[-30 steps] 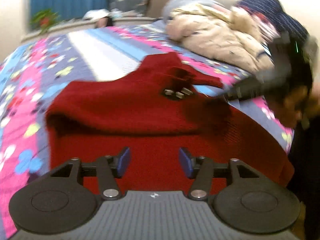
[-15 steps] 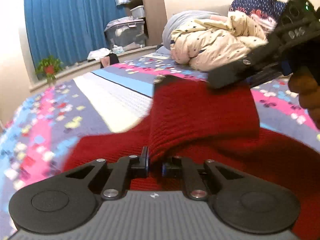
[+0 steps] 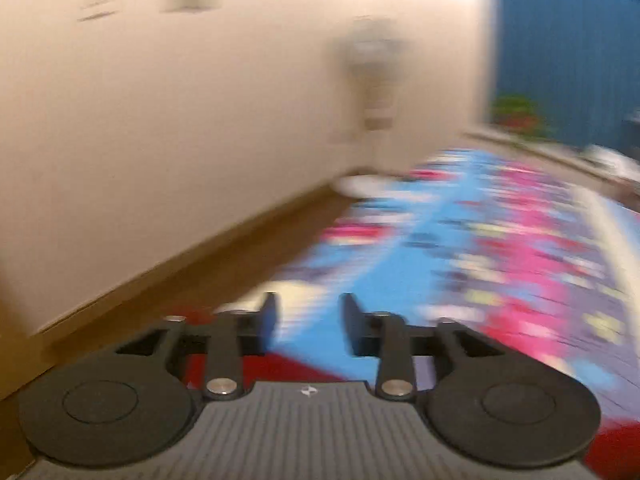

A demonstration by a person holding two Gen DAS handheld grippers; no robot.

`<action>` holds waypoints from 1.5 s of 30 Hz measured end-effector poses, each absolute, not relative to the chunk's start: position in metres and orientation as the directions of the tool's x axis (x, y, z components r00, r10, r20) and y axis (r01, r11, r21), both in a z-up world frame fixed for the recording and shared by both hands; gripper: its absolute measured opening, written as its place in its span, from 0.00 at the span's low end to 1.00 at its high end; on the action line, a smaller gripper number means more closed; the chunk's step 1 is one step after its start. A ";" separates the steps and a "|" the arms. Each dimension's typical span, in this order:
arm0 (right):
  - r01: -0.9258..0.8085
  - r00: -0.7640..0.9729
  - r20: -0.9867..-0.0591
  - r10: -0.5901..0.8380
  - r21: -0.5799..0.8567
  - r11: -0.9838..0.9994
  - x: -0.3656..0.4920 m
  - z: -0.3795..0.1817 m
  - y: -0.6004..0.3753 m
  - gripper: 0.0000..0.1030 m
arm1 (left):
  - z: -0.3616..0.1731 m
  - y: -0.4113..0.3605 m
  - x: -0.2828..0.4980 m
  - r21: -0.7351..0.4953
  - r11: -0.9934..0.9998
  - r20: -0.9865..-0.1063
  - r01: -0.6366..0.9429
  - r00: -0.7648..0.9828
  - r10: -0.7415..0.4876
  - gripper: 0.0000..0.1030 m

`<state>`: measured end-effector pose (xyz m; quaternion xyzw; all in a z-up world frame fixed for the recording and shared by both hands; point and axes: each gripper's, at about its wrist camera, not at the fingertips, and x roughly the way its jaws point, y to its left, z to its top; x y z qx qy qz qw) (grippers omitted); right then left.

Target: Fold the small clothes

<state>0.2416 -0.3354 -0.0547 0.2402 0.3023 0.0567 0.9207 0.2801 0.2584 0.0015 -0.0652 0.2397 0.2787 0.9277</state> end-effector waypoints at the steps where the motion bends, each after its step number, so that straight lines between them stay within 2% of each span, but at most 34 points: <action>1: 0.052 0.800 -0.545 0.250 0.479 0.877 0.245 -0.058 -0.336 0.47 | 0.000 0.238 0.288 -0.003 0.885 -0.484 -0.465 0.775 0.406 0.61; 5: 0.073 0.765 -0.602 0.229 0.434 0.898 0.257 -0.072 -0.328 0.48 | -0.020 0.163 0.309 -0.073 0.996 -0.532 -0.054 0.847 0.007 0.61; 6: 0.080 0.756 -0.615 0.222 0.424 0.902 0.262 -0.075 -0.327 0.48 | -0.026 0.145 0.311 -0.059 0.998 -0.539 0.037 0.840 -0.063 0.61; 7: 0.091 0.752 -0.623 0.214 0.420 0.903 0.267 -0.077 -0.326 0.48 | -0.032 0.132 0.309 -0.043 0.995 -0.545 0.095 0.832 -0.103 0.66; 8: 0.106 0.751 -0.626 0.208 0.426 0.899 0.271 -0.079 -0.328 0.50 | -0.039 0.119 0.313 -0.039 0.989 -0.554 0.140 0.821 -0.138 0.71; 9: 0.121 0.753 -0.625 0.205 0.438 0.891 0.272 -0.079 -0.332 0.52 | -0.047 0.109 0.311 -0.049 0.984 -0.566 0.169 0.807 -0.167 0.81; 10: 0.137 0.758 -0.621 0.200 0.450 0.882 0.275 -0.081 -0.335 0.55 | -0.053 0.100 0.315 -0.066 0.979 -0.578 0.192 0.793 -0.194 0.82; 17: 0.169 0.784 -0.595 0.176 0.478 0.862 0.298 -0.088 -0.348 0.54 | -0.087 0.098 0.335 -0.063 0.977 -0.627 0.203 0.753 -0.197 0.81; 18: 0.160 0.783 -0.593 0.189 0.486 0.859 0.303 -0.089 -0.348 0.51 | -0.085 0.105 0.339 -0.066 0.976 -0.629 0.206 0.751 -0.200 0.75; 19: 0.145 0.779 -0.591 0.210 0.495 0.857 0.308 -0.091 -0.346 0.37 | -0.086 0.110 0.345 -0.083 0.972 -0.636 0.219 0.739 -0.220 0.59; 20: 0.127 0.779 -0.586 0.222 0.495 0.859 0.313 -0.091 -0.343 0.22 | -0.085 0.113 0.351 -0.106 0.964 -0.645 0.243 0.721 -0.253 0.50; 21: 0.110 0.787 -0.576 0.219 0.482 0.869 0.316 -0.090 -0.340 0.16 | -0.085 0.111 0.351 -0.107 0.958 -0.652 0.268 0.709 -0.271 0.22; 22: 0.095 0.799 -0.564 0.208 0.461 0.882 0.319 -0.086 -0.335 0.13 | -0.084 0.109 0.351 -0.079 0.954 -0.664 0.289 0.699 -0.267 0.05; 23: 0.073 0.819 -0.534 0.212 0.462 0.884 0.321 -0.082 -0.332 0.13 | -0.080 0.110 0.352 -0.051 0.951 -0.671 0.306 0.695 -0.260 0.04; 24: 0.019 0.854 -0.458 0.247 0.503 0.864 0.321 -0.074 -0.332 0.12 | -0.076 0.113 0.350 -0.042 0.948 -0.656 0.316 0.707 -0.265 0.03; 25: -0.072 0.888 -0.343 0.305 0.553 0.830 0.319 -0.064 -0.333 0.12 | -0.069 0.121 0.349 -0.052 0.952 -0.622 0.302 0.736 -0.268 0.00; 26: -0.142 0.907 -0.250 0.339 0.575 0.806 0.318 -0.056 -0.334 0.12 | -0.057 0.135 0.347 -0.046 0.980 -0.556 0.195 0.810 -0.187 0.00; 27: -0.165 0.919 -0.203 0.338 0.581 0.797 0.319 -0.049 -0.336 0.12 | -0.049 0.152 0.347 -0.032 0.999 -0.501 0.005 0.865 -0.021 0.00; 28: -0.142 0.928 -0.202 0.314 0.587 0.797 0.322 -0.046 -0.340 0.24 | -0.043 0.175 0.346 -0.048 0.978 -0.469 -0.201 0.869 0.156 0.00; 29: -0.090 0.930 -0.239 0.280 0.590 0.803 0.324 -0.048 -0.346 0.53 | -0.042 0.198 0.343 -0.101 0.945 -0.470 -0.312 0.852 0.231 0.00; 30: 0.013 0.923 -0.322 0.212 0.575 0.818 0.326 -0.054 -0.353 0.62 | -0.045 0.210 0.343 -0.138 0.939 -0.499 -0.314 0.841 0.208 0.00; 31: 0.108 0.903 -0.404 0.148 0.547 0.830 0.326 -0.061 -0.359 0.62 | -0.047 0.210 0.344 -0.168 0.955 -0.530 -0.246 0.839 0.123 0.02; 32: 0.147 0.890 -0.438 0.128 0.540 0.829 0.324 -0.067 -0.365 0.59 | -0.047 0.201 0.343 -0.187 0.971 -0.538 -0.147 0.843 0.024 0.02; 33: 0.157 0.876 -0.461 0.140 0.549 0.821 0.322 -0.073 -0.370 0.58 | -0.046 0.188 0.341 -0.193 0.981 -0.536 -0.034 0.841 -0.077 0.12; 34: 0.171 0.859 -0.490 0.146 0.545 0.821 0.322 -0.075 -0.371 0.58 | -0.046 0.171 0.338 -0.182 0.981 -0.529 0.068 0.834 -0.156 0.28; 35: 0.197 0.844 -0.521 0.128 0.523 0.829 0.320 -0.076 -0.371 0.58 | -0.045 0.152 0.336 -0.155 0.978 -0.518 0.141 0.831 -0.202 0.38; 36: 0.220 0.834 -0.541 0.108 0.506 0.834 0.318 -0.076 -0.369 0.58 | -0.047 0.139 0.335 -0.142 0.973 -0.513 0.180 0.828 -0.228 0.54; 37: 0.239 0.821 -0.563 0.097 0.494 0.836 0.317 -0.077 -0.368 0.58 | -0.051 0.129 0.336 -0.146 0.967 -0.522 0.209 0.814 -0.255 0.66; 39: 0.295 0.770 -0.634 0.070 0.452 0.842 0.317 -0.080 -0.366 0.58 | -0.064 0.111 0.341 -0.156 0.953 -0.578 0.259 0.759 -0.301 0.72; 42: 0.408 0.687 -0.726 0.004 0.391 0.825 0.309 -0.091 -0.372 0.58 | -0.083 0.090 0.343 0.002 0.965 -0.634 0.263 0.746 -0.202 0.75; 45: 0.506 0.619 -0.785 0.017 0.415 0.756 0.293 -0.104 -0.385 0.58 | -0.090 0.088 0.347 0.017 0.971 -0.651 0.238 0.740 -0.170 0.75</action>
